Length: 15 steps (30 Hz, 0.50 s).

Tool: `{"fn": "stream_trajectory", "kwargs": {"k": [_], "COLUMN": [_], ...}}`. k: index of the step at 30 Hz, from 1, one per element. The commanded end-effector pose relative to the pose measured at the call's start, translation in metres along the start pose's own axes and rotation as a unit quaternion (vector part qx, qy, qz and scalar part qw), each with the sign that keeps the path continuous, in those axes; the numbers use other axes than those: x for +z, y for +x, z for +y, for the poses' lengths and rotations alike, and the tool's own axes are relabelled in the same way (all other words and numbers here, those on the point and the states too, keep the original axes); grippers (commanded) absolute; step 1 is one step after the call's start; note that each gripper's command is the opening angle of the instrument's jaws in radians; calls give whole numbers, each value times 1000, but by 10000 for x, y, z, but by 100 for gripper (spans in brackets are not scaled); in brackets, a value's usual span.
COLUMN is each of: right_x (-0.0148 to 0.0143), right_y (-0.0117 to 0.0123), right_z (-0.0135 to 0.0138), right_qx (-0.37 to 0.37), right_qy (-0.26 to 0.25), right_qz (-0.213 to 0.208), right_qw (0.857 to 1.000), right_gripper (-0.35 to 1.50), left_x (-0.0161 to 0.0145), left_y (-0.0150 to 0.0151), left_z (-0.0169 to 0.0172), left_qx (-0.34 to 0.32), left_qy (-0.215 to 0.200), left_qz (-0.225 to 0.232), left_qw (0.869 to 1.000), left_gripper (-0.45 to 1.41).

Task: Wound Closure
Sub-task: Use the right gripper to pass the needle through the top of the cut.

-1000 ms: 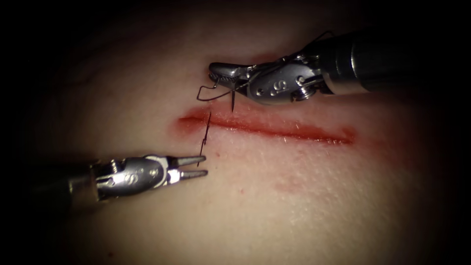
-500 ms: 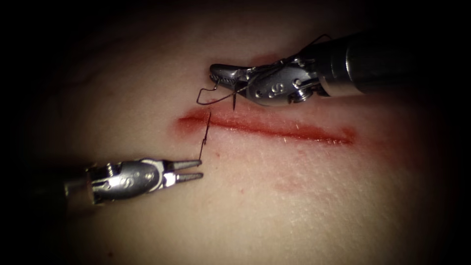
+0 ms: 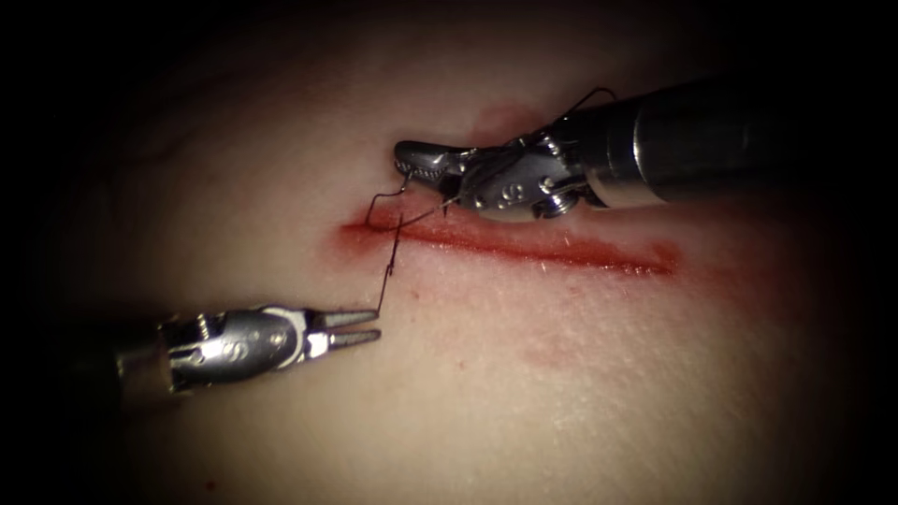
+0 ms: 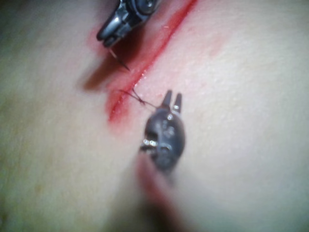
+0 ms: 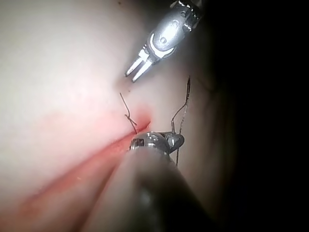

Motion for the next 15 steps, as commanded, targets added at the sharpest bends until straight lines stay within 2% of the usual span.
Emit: {"fn": "stream_trajectory", "kwargs": {"k": [1, 15], "right_x": [6, 11], "right_y": [1, -10], "right_z": [-10, -14], "right_qx": [-3, -13], "right_qy": [0, -3], "right_qz": [-2, -9], "right_qw": [1000, 1000], "right_gripper": [-35, -35], "left_x": [9, 11], "left_y": [-5, -8], "left_z": [3, 8], "left_qx": [3, 8], "left_qy": [-1, -5], "left_qz": [0, 0], "left_qw": [1000, 1000], "left_gripper": [-35, -35]}}
